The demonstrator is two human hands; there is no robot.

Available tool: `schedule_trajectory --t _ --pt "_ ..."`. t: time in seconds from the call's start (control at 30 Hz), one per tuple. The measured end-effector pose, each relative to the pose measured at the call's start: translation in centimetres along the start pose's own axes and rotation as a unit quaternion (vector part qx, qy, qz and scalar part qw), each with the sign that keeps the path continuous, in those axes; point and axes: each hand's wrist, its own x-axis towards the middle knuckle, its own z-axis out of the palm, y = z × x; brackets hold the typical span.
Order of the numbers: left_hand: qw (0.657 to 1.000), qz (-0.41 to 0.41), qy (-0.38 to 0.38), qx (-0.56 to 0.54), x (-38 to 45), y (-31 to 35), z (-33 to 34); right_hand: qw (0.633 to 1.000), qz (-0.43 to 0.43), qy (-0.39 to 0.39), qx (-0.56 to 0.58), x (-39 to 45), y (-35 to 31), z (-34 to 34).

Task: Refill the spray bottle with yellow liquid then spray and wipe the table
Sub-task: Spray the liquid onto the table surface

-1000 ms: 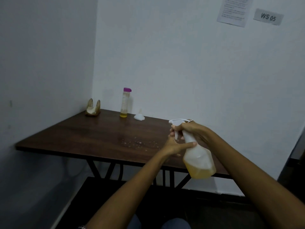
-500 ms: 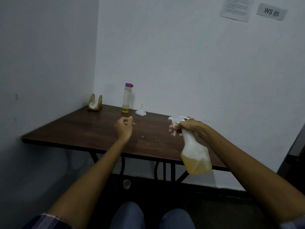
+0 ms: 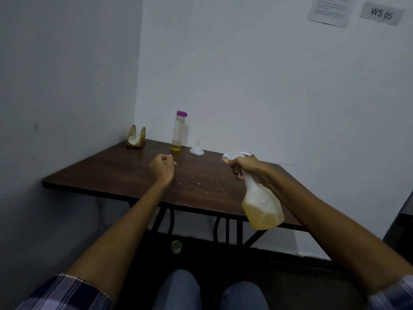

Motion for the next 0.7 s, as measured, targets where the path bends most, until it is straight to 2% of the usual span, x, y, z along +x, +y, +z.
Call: schedule_trajectory --t 0.07,0.2,0.3,0.37,0.47,0.53,0.67,0.7 --pt "1.0 0.001 0.0 0.005 0.1 0.0 -0.1 1.0 0.004 0.002 -0.005 0.2 0.1 0.0" --pt "1.0 0.009 0.007 0.01 0.5 0.1 -0.4 0.995 0.016 -0.033 -0.088 0.3 -0.9 -1.0" --pt "1.0 0.012 0.007 0.014 0.9 0.1 -0.4 1.0 -0.02 0.014 -0.004 1.4 -0.7 -1.1" --pt "1.0 0.015 0.006 0.022 1.1 0.1 -0.5 1.0 -0.02 0.008 0.022 2.0 -0.9 -1.1" --pt "1.0 0.017 0.007 0.02 1.8 0.1 -0.5 0.994 0.015 -0.047 -0.099 2.8 -1.9 -2.1" --pt "1.0 0.016 0.012 0.019 2.3 0.1 -0.4 0.99 0.025 -0.061 -0.124 3.3 -1.9 -2.7" --pt "1.0 0.016 0.014 0.017 3.1 -0.3 0.1 0.999 -0.022 0.047 0.016 5.1 -0.1 -2.1" --pt "1.0 0.016 0.013 0.02 3.2 -0.5 0.3 0.998 -0.021 0.061 0.019 5.4 0.2 -1.9"
